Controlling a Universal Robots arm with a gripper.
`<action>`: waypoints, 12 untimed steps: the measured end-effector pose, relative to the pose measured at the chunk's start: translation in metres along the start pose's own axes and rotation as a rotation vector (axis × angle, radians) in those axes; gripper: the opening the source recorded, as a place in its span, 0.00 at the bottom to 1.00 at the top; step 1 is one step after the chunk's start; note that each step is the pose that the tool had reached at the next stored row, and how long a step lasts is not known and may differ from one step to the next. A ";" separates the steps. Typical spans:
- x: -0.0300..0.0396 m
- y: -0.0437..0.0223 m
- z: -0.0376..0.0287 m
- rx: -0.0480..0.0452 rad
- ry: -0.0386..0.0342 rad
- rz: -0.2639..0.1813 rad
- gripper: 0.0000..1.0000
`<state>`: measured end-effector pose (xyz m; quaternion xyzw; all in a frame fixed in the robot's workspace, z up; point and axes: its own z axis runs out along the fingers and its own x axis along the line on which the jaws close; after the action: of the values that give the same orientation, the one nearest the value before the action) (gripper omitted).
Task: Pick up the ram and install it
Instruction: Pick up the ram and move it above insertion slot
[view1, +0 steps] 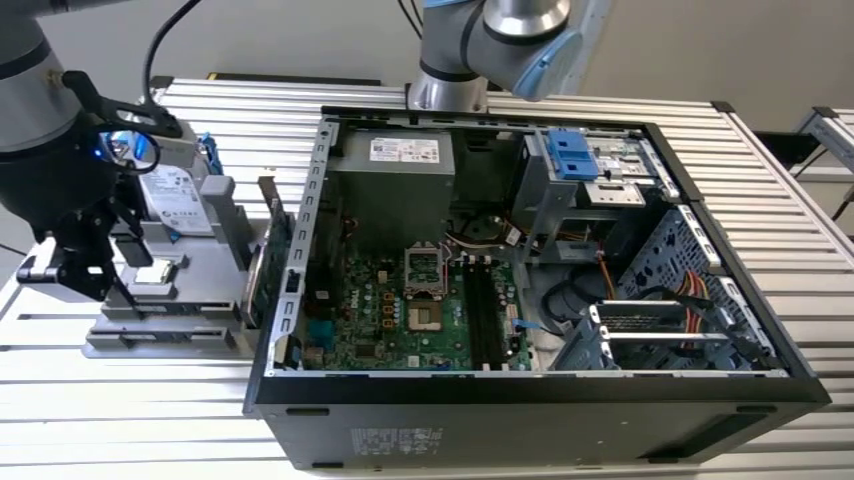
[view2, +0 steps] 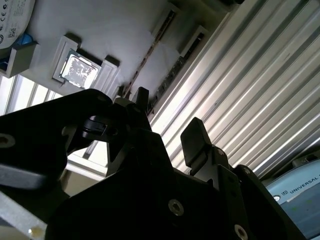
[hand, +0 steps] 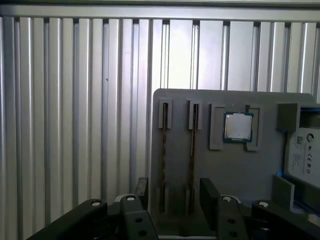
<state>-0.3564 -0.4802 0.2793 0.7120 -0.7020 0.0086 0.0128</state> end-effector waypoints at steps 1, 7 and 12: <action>0.0000 0.0000 0.0007 -0.0001 0.0013 0.000 1.00; -0.0003 -0.0001 0.0059 -0.0004 0.0118 0.000 1.00; -0.0004 -0.0001 0.0104 -0.0010 0.0203 0.001 1.00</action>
<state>-0.3563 -0.4801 0.2690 0.7116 -0.7022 0.0154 0.0203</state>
